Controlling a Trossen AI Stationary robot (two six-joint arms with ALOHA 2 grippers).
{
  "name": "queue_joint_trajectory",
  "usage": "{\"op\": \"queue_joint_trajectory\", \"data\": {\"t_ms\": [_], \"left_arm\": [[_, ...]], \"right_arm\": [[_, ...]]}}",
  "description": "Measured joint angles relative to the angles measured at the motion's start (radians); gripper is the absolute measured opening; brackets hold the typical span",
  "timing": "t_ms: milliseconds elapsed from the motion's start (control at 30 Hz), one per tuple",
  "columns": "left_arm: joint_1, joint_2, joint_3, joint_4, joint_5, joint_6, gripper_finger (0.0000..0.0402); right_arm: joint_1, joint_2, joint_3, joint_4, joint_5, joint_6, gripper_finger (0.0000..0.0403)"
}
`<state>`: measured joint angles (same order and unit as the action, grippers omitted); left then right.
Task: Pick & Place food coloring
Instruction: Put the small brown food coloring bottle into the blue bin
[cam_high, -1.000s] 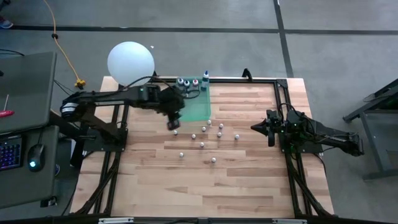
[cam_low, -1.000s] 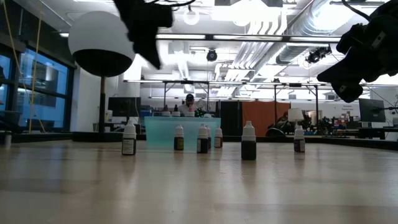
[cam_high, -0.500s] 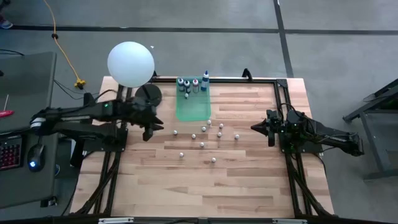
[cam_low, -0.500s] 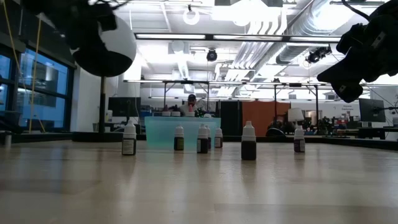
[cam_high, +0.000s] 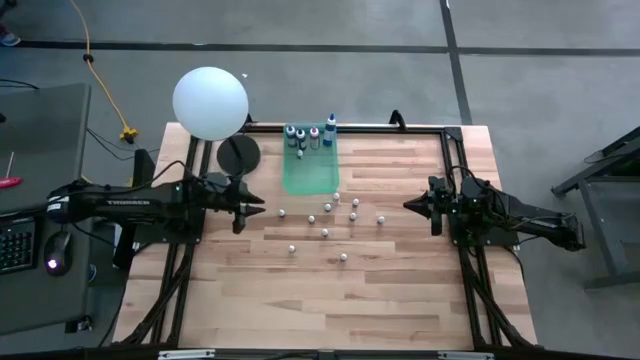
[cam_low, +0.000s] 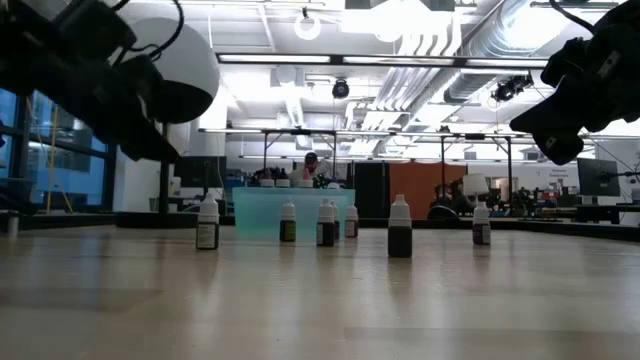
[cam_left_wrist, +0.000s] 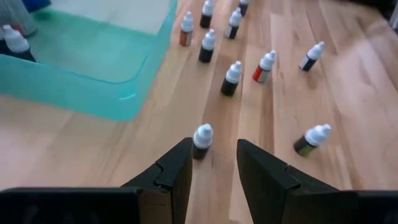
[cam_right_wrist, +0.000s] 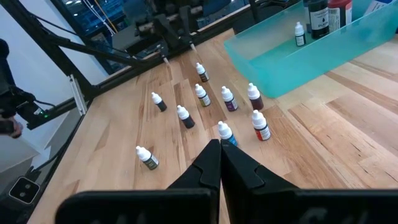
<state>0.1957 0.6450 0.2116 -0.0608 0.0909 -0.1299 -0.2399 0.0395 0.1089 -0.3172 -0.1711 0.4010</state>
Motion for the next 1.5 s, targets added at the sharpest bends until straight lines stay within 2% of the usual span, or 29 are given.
{"op": "queue_joint_trajectory", "data": {"t_ms": [133, 433, 500, 800, 933, 1133, 1400, 1500], "left_arm": [[0.000, 0.000, -0.087, 0.166, -0.011, 0.049, 0.0124], [0.000, 0.001, -0.185, 0.193, -0.006, 0.104, 0.0124], [0.000, 0.001, -0.193, 0.234, -0.005, 0.115, 0.0124], [0.000, 0.008, -0.196, 0.230, 0.012, 0.110, 0.0135], [0.000, 0.058, -0.197, 0.243, 0.011, 0.124, 0.0171], [0.000, 0.181, -0.197, 0.371, -0.006, 0.133, 0.0219], [0.000, 0.373, -0.198, 0.563, -0.014, 0.156, 0.0225], [0.000, 0.456, -0.199, 0.648, 0.016, 0.153, 0.0225]], "right_arm": [[0.000, 0.000, 0.000, 0.000, 0.000, 0.000, 0.0000], [0.000, 0.000, 0.000, 0.000, 0.000, 0.001, 0.0000], [0.000, 0.000, 0.000, 0.000, 0.000, 0.000, 0.0000], [0.000, 0.000, 0.000, 0.000, 0.000, 0.000, 0.0000], [0.000, 0.000, 0.000, 0.000, 0.000, 0.000, 0.0000], [0.000, 0.000, 0.000, 0.000, 0.000, 0.000, 0.0000], [0.000, 0.000, 0.000, 0.000, 0.000, 0.000, 0.0000], [0.000, 0.000, 0.000, 0.000, 0.000, 0.001, 0.0000]]}}
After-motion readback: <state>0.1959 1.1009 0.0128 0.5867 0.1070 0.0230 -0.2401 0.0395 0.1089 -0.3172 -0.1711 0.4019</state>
